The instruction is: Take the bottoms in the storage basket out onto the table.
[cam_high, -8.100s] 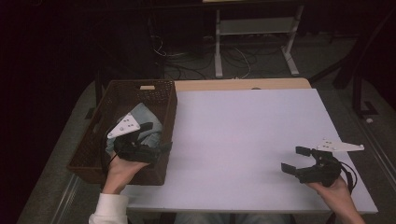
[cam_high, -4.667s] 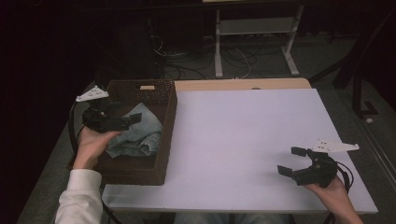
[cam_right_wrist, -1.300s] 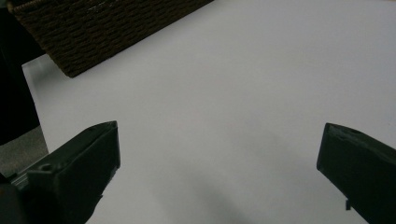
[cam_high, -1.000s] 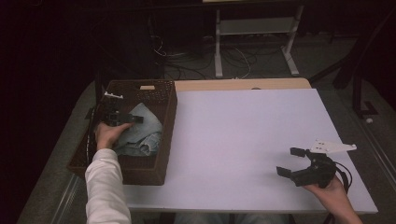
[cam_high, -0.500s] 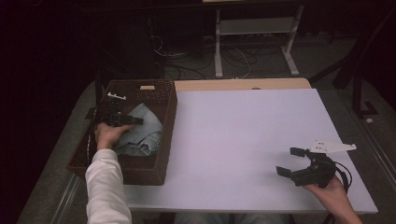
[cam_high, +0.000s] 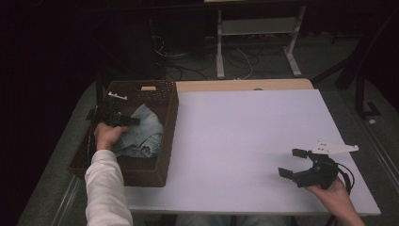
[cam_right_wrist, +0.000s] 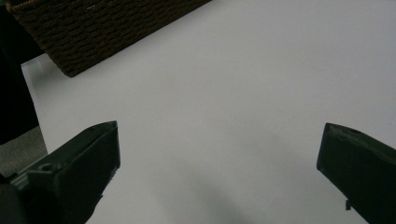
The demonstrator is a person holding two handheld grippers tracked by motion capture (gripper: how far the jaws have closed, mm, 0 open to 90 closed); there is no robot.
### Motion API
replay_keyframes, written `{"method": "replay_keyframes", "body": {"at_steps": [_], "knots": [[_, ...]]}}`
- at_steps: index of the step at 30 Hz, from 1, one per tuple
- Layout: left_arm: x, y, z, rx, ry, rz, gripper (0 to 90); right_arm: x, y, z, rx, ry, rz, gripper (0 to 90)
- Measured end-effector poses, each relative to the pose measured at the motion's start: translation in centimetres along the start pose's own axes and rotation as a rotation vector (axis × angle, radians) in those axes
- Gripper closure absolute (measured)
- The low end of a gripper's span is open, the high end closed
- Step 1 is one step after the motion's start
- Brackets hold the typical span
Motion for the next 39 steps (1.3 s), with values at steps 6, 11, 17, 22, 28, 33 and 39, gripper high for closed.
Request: {"method": "replay_keyframes", "body": {"at_steps": [6, 11, 17, 22, 28, 33, 39], "knots": [[1.4, 0.9, 0.4, -0.008, 0.008, -0.001, 79.4, 0.0, 0.1, 0.0, 0.000, 0.003, -0.003, 0.0], [2.8, 1.8, 0.8, -0.027, 0.038, -0.017, 79.5, 0.2, 0.0, 0.1, 0.006, 0.007, -0.005, 0.0], [4.4, 3.0, 1.0, -0.093, 0.072, 0.012, 79.5, 0.2, 0.0, 0.1, 0.006, 0.009, -0.004, 0.0], [5.6, 3.6, 1.0, -0.103, 0.093, -0.005, 79.6, 0.1, -0.1, 0.1, 0.003, 0.007, -0.003, 0.0], [7.3, 4.1, 1.1, -0.106, 0.126, -0.008, 79.6, 0.1, 0.0, 0.1, 0.003, 0.007, -0.006, 0.0], [8.7, 4.2, 1.3, -0.082, 0.158, -0.028, 79.8, 0.1, 0.0, 0.1, 0.003, 0.009, -0.006, 0.0], [10.5, 4.6, 1.7, -0.073, 0.191, -0.046, 79.8, 0.1, 0.0, 0.1, 0.002, 0.010, -0.007, 0.0]]}}
Point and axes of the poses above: each handheld gripper's, and its own axes: x roughly backward along the jaws, z roughly out of its top, y roughly to its right, the point moved 7 cm from there along -x, roughly forward along the jaws, and after that the axes turned 6 degrees about -x, right-handed, at the moved point
